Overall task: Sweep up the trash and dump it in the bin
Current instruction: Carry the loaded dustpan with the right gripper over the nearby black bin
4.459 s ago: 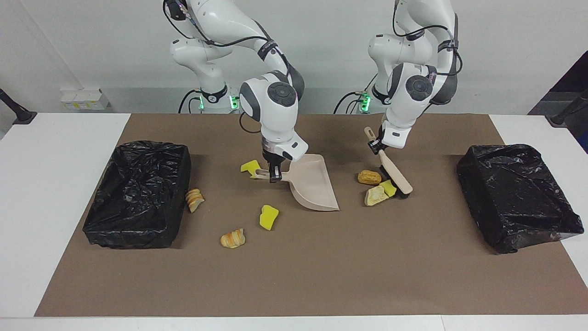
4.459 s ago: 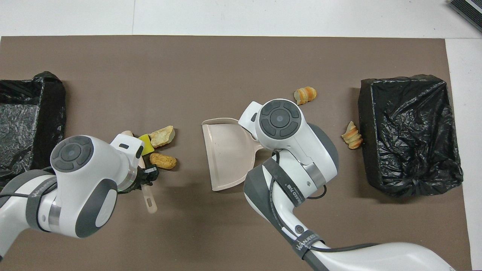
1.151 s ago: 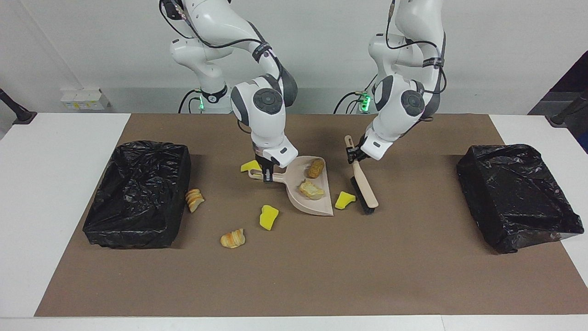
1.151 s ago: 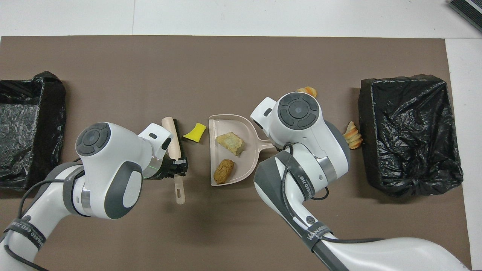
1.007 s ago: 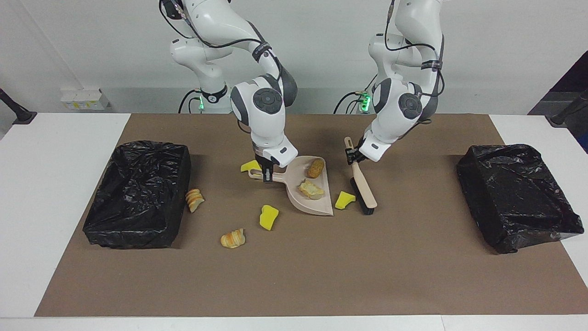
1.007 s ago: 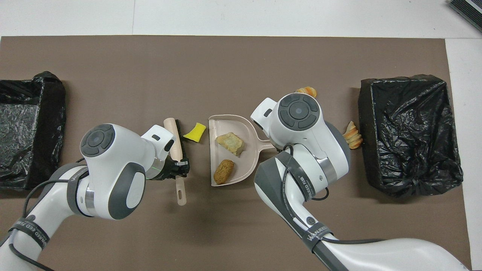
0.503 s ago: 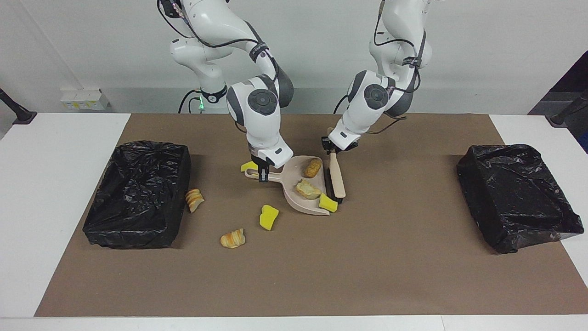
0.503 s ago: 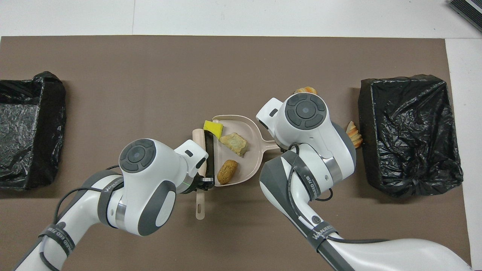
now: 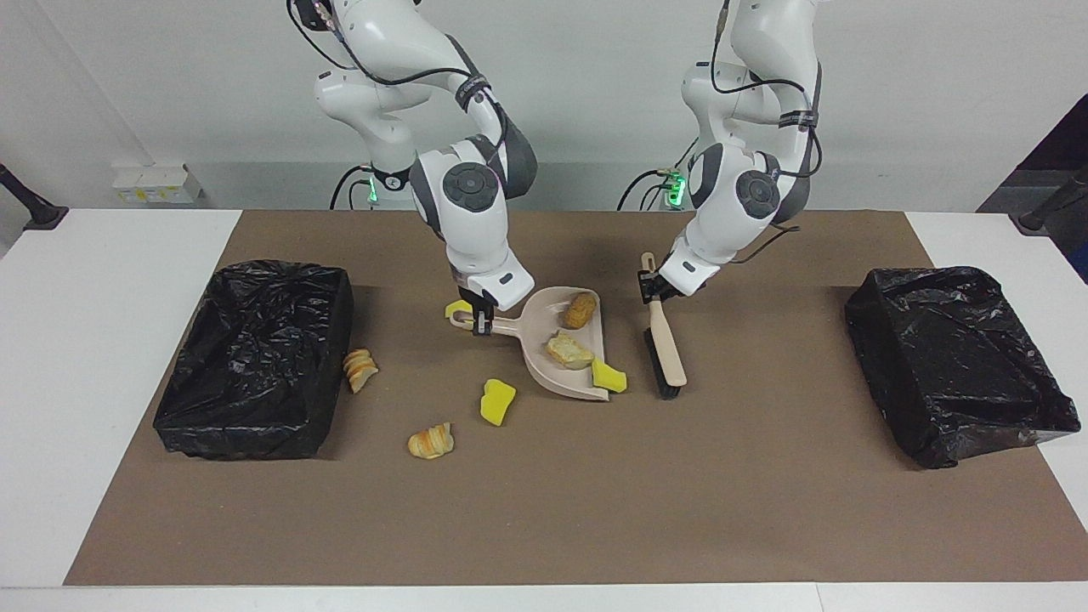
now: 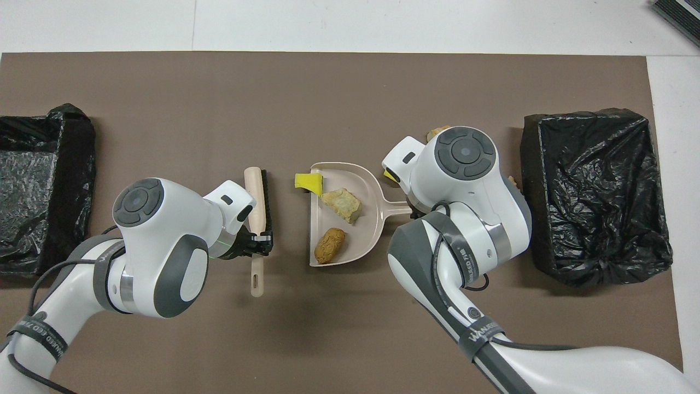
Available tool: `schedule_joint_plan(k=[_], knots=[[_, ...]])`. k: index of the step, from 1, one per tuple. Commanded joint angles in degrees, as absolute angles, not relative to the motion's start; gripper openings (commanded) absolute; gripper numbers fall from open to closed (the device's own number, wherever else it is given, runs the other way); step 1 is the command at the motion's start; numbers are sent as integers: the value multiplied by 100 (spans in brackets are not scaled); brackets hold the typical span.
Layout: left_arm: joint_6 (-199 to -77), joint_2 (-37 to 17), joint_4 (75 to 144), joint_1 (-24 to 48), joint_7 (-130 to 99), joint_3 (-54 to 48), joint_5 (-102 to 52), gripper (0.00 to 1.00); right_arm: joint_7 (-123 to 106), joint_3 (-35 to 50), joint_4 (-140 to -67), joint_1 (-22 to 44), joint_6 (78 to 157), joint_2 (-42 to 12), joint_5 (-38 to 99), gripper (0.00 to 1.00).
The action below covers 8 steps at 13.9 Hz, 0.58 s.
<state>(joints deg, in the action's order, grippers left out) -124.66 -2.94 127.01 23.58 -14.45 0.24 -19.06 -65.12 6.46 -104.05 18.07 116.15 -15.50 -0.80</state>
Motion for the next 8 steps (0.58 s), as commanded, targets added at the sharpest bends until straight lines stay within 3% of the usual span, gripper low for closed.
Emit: schedule_joint_plan(k=[1,8], knots=[[-12392,-229,12568,2127,-1502,-9,-1671,0,-7240,712,-10600,1495,11794,-1354,472,0],[-12515,-220,12612,2171,-1459,-26,-1661,0,-7961,712,-10529,933,11900,-1081,1148,0]])
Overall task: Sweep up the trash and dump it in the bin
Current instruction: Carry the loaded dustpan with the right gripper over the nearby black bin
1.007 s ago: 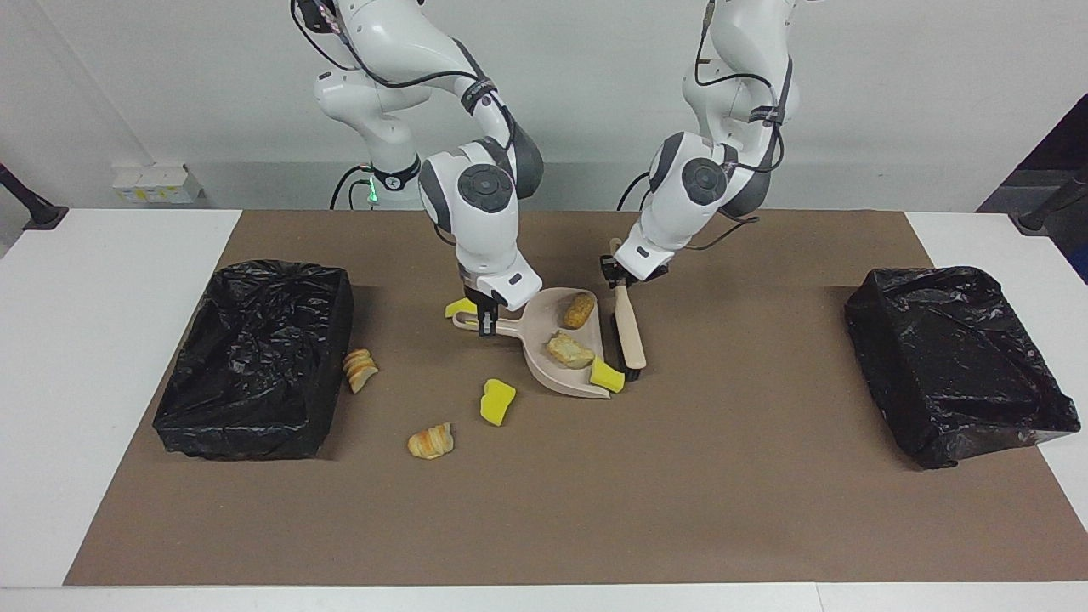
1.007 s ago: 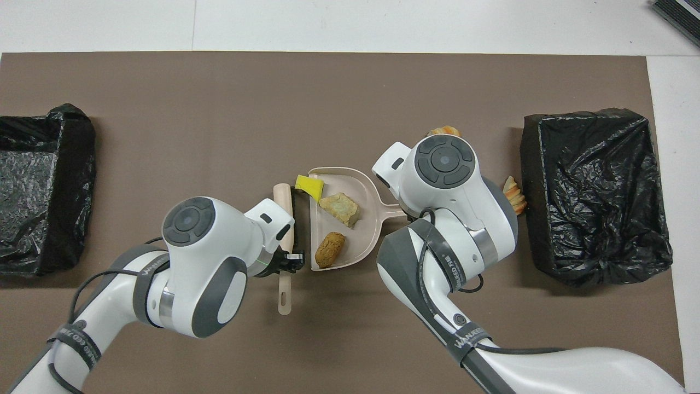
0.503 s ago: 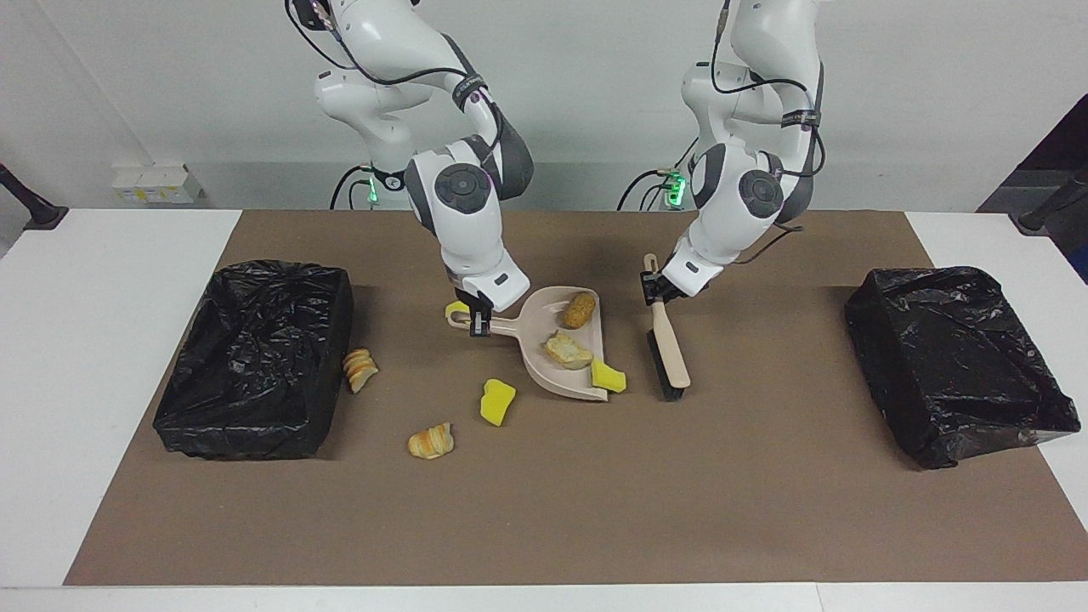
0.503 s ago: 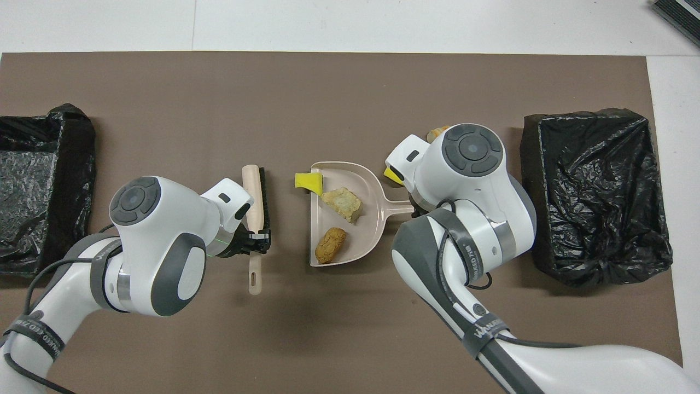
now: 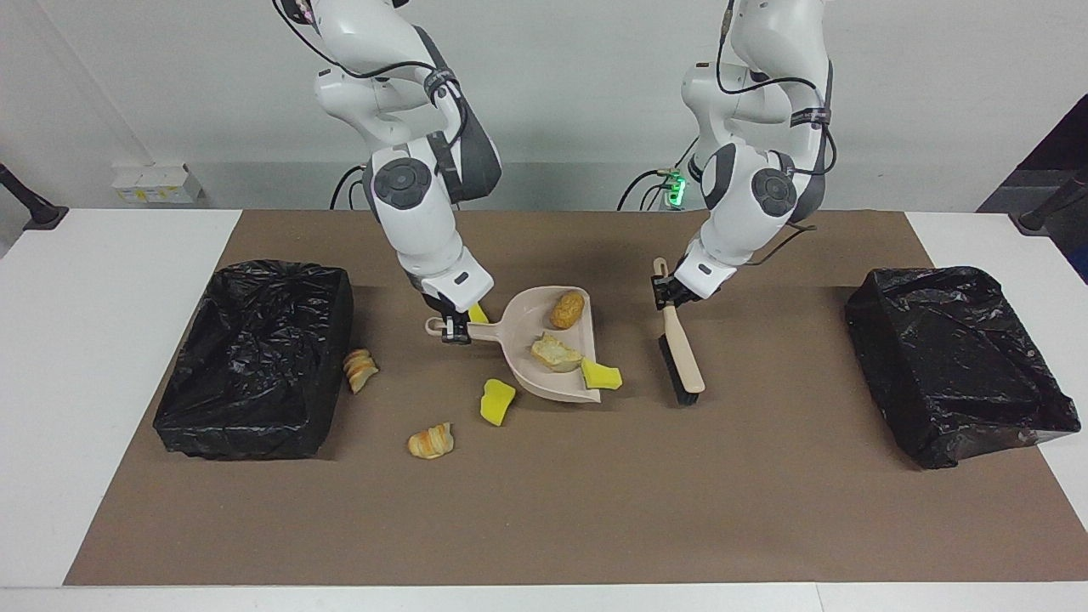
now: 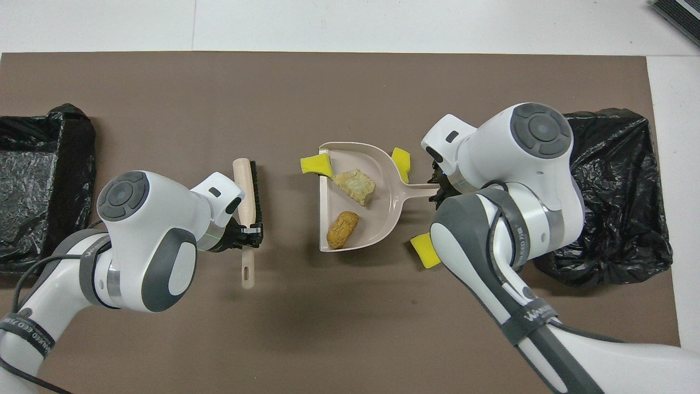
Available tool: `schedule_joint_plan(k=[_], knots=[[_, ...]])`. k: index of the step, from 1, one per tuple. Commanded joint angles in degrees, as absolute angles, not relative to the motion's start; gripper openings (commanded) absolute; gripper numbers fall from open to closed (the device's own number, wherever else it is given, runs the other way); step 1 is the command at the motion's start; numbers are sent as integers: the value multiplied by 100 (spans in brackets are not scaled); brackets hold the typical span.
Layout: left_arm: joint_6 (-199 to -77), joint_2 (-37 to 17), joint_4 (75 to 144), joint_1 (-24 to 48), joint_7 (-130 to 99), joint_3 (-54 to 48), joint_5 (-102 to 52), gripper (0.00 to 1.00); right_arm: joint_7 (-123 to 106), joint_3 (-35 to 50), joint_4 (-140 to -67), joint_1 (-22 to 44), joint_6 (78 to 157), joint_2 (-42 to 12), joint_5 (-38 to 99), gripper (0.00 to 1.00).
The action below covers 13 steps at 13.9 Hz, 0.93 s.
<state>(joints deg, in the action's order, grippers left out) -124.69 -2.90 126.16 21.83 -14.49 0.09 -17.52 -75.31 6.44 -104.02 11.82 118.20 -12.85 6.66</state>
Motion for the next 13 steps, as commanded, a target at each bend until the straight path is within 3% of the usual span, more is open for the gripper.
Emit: schedule_joint_plan(k=[1,6,10,13], knots=[[-12516,-220,12604,2171,-1415,-35,-1661,0,-8146,712,-10494,766,11874,-1072,1343,0],[-12507,-44,12858,2521,-1696,-53,-1661,0,-8770,712,-10336,142,11593,-914,1502,0],[-13531,631,14059,3232,-2170,-53,-1652,0,-9314,712,-10283,-630,11566,-782,1897,0],[-13500,1009,14501,3585,-2468,-62,-1652,0,-10009,686,-10169,-1403,11277,-782,2205,0]])
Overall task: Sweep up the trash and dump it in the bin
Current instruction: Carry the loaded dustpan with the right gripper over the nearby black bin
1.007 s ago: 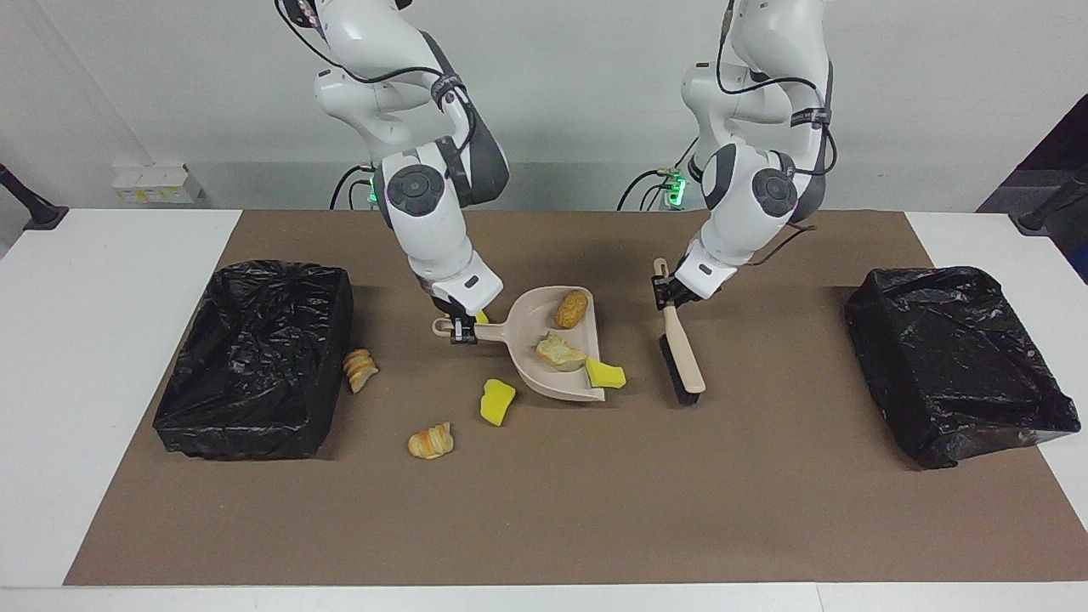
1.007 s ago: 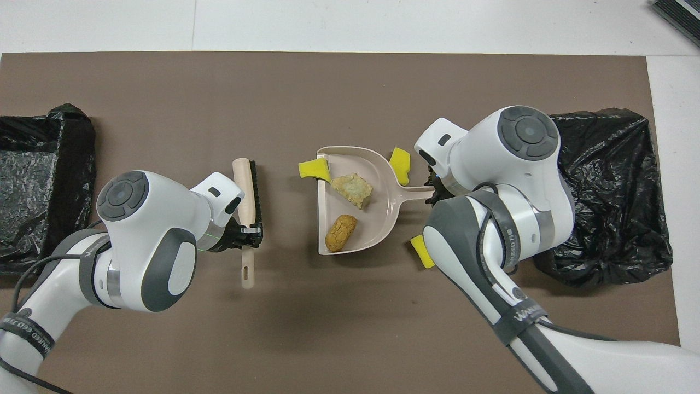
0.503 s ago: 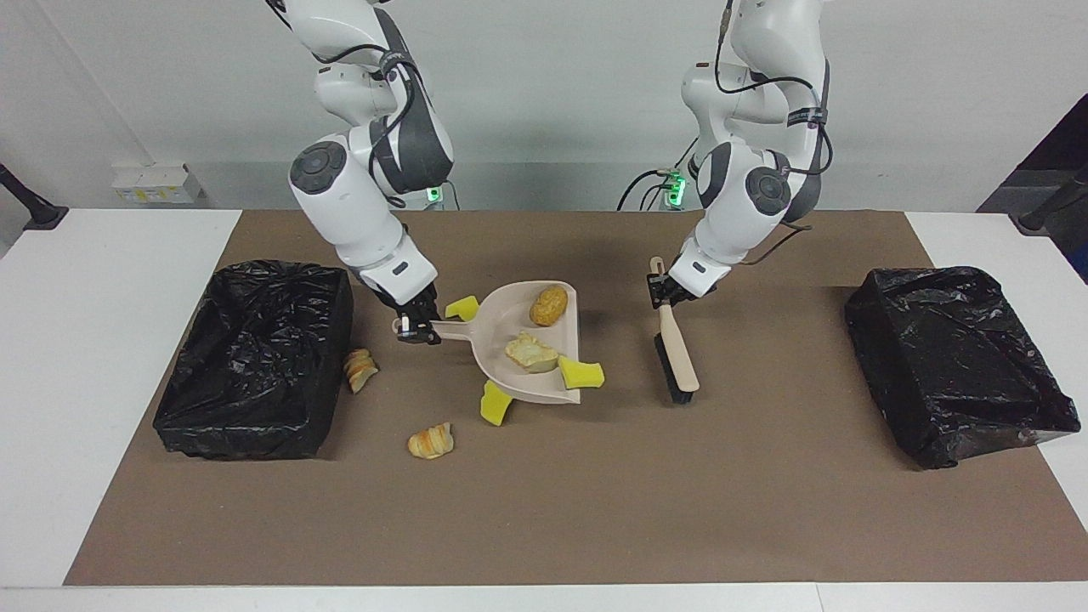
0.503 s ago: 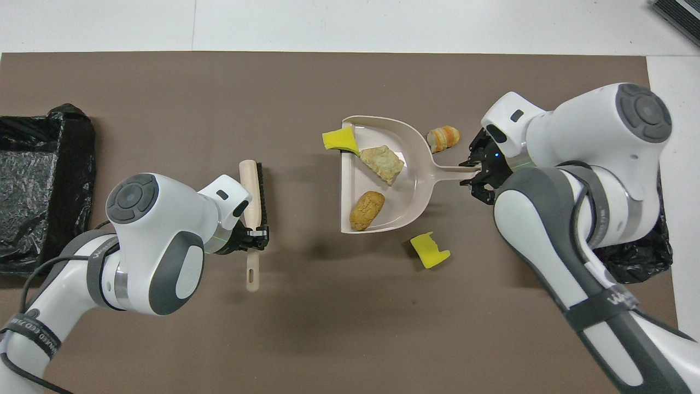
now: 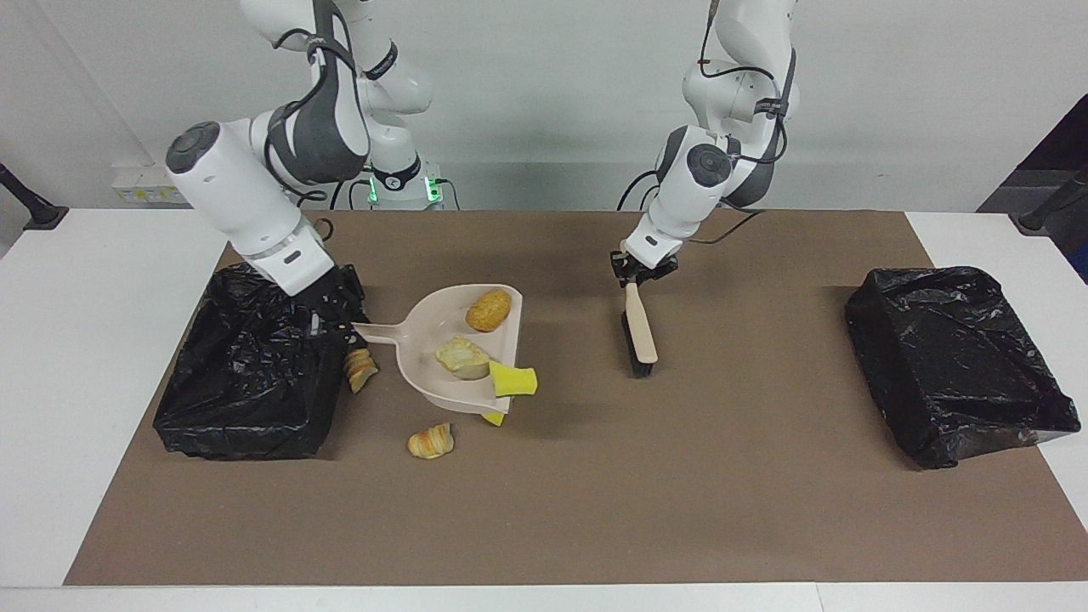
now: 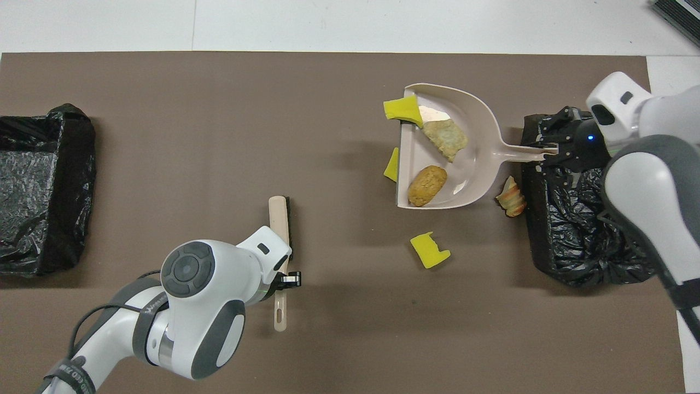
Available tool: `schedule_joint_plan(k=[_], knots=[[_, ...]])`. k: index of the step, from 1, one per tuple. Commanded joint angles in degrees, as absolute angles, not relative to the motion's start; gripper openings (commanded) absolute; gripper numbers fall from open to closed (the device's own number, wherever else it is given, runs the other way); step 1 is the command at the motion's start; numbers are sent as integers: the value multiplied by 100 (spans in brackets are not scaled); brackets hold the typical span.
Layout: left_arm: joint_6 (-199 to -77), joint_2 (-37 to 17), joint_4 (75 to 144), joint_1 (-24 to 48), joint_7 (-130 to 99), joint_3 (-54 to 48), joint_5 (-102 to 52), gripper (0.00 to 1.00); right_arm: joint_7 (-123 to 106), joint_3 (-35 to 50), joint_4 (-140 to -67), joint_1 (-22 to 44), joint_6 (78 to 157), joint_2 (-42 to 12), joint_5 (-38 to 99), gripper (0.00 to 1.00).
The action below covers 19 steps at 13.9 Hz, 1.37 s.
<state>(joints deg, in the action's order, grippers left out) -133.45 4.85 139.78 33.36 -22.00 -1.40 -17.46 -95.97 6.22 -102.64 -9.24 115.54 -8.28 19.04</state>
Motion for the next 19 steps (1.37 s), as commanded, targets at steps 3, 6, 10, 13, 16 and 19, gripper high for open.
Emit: schedule_joint_plan(k=[3,6,10,13,16,19], knots=[[-13098,1168,14555,3928,-3073,-149,-1469,0,-11218,633,-10090,-2186,10856,-730,2215,0],[-12622,1440,14650,4060,-3839,-482,-1231,0,-12171,607,-10142,-2968,10714,-607,2049,0],[-12700,1828,15108,4052,-3973,-756,-1213,0,-12384,265,-10143,-3366,10862,-527,1242,0],[-12701,1714,15048,3956,-3877,-747,-1195,34,-12297,106,-10186,-3375,11074,-510,810,0],[-12674,1609,14793,3544,-3867,-747,-1003,100,-11379,123,-10318,-3253,11355,-527,-5,0],[-12586,1363,14214,2964,-3614,-747,-835,100,-10093,141,-10371,-2700,11373,-580,-1176,0]])
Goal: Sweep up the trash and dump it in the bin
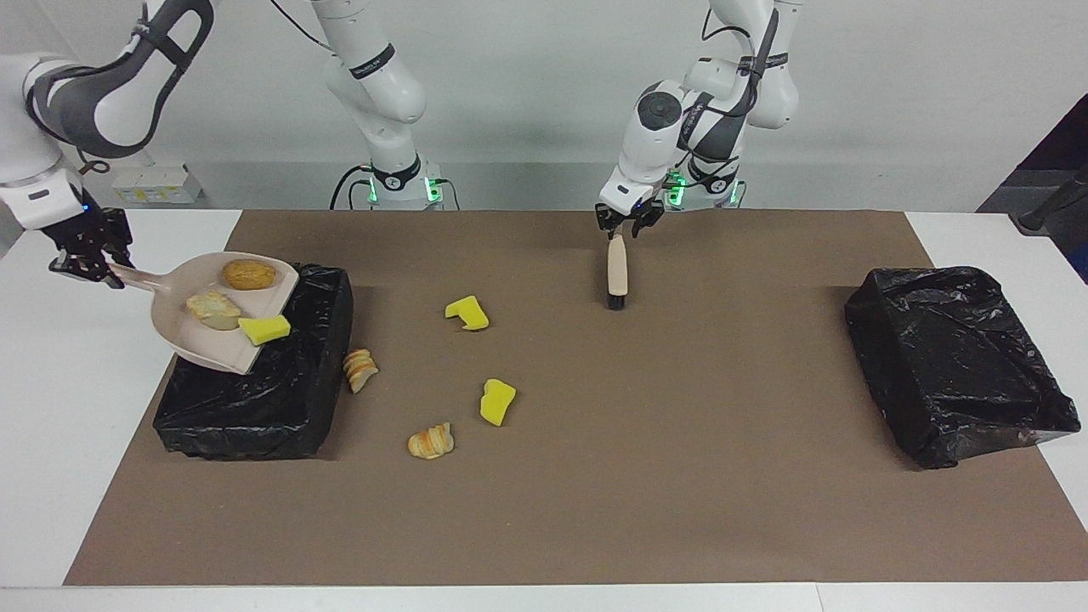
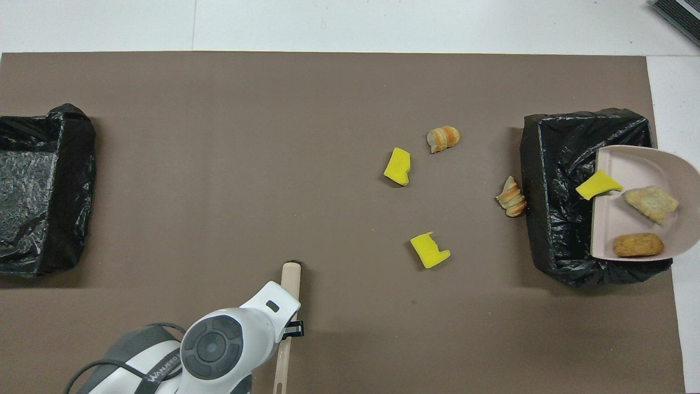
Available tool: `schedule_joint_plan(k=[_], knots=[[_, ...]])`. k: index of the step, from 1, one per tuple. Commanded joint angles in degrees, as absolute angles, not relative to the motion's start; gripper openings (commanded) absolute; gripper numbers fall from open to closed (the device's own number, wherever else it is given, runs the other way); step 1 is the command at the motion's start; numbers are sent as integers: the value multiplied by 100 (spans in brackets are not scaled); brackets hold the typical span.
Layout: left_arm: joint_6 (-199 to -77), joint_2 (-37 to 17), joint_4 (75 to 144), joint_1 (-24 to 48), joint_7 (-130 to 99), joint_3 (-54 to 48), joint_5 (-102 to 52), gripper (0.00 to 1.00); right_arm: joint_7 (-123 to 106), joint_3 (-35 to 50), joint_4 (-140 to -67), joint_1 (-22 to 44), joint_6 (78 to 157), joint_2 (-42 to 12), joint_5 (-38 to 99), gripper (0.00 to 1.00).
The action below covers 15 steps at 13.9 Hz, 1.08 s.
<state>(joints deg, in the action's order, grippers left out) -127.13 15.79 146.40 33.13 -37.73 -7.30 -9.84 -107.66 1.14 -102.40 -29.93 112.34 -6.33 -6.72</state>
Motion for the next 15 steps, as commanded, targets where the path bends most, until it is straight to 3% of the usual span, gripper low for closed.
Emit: schedule_joint_plan(k=[1,4,10,15], knots=[[-12560,1249,14021,2771,-3499,-747,-826,100,-9829,141,-10362,-2559,11373,-597,-1317,0],[-12306,863,13292,2182,-2893,-747,-826,100,-9090,141,-10362,-1945,11356,-580,-2045,0],[-11235,-359,11113,1215,-2286,-712,-440,100,-8544,149,-10362,-1144,11198,-370,-3706,0],[-10428,-229,10373,387,-994,-677,-431,100,-8578,184,-10179,-826,10741,-1,-4481,0]])
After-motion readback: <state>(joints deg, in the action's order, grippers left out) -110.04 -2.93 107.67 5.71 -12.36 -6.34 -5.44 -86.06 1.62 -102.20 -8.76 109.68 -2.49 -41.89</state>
